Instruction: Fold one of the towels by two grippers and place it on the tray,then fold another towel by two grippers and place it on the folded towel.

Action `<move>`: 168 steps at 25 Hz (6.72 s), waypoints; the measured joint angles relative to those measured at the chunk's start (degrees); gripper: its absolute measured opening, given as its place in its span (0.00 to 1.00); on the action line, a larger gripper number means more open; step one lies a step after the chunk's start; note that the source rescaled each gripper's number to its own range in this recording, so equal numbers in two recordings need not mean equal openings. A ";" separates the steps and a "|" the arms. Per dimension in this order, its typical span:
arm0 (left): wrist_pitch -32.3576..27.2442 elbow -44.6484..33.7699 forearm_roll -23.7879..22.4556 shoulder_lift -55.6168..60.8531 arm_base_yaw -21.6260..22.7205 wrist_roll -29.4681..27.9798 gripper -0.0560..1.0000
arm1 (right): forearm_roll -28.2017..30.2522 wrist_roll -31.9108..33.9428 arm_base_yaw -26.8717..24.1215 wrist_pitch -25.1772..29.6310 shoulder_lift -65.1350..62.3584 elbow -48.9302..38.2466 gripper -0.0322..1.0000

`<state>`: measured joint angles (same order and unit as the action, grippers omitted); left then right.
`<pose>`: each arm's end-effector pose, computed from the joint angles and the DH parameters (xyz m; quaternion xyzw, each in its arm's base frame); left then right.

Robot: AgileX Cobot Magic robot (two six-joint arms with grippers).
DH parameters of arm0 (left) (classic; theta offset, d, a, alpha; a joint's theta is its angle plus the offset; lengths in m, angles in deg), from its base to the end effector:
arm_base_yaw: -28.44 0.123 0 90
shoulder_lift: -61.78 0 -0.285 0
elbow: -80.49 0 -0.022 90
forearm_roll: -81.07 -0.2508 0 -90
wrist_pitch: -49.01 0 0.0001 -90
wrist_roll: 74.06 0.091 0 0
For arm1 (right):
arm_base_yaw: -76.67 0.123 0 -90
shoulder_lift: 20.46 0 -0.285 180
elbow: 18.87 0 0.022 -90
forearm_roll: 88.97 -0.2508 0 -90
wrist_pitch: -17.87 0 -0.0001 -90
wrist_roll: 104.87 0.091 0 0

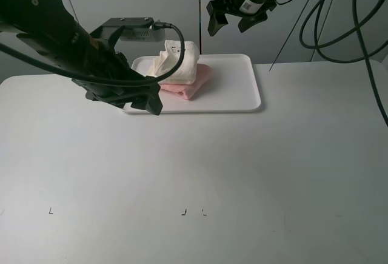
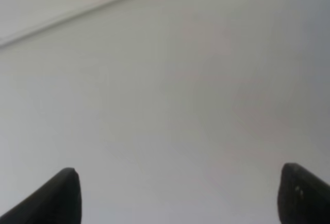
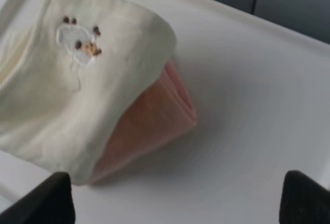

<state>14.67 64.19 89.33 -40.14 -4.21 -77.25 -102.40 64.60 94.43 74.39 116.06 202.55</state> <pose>0.2759 -0.1855 0.2223 0.1998 0.9493 -0.1238 0.2086 0.4726 0.1699 0.2407 -0.1978 0.9431 0.1255 0.2360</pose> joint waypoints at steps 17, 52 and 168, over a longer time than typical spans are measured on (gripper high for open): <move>-9.83 -14.40 -21.20 32.84 0.10 -17.69 0.98 | 20.30 7.53 0.00 -2.51 -50.20 -53.28 0.88; -31.55 -29.68 -13.87 93.72 0.10 -9.57 0.98 | 5.76 2.24 0.00 8.28 -117.60 -88.13 1.00; -28.20 -31.62 -16.09 94.13 30.89 -8.40 0.98 | 4.69 -0.10 -7.80 6.77 -128.51 -89.23 1.00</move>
<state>-13.53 32.57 73.23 53.99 26.68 -85.65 -97.71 64.50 86.63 81.16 -12.45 113.32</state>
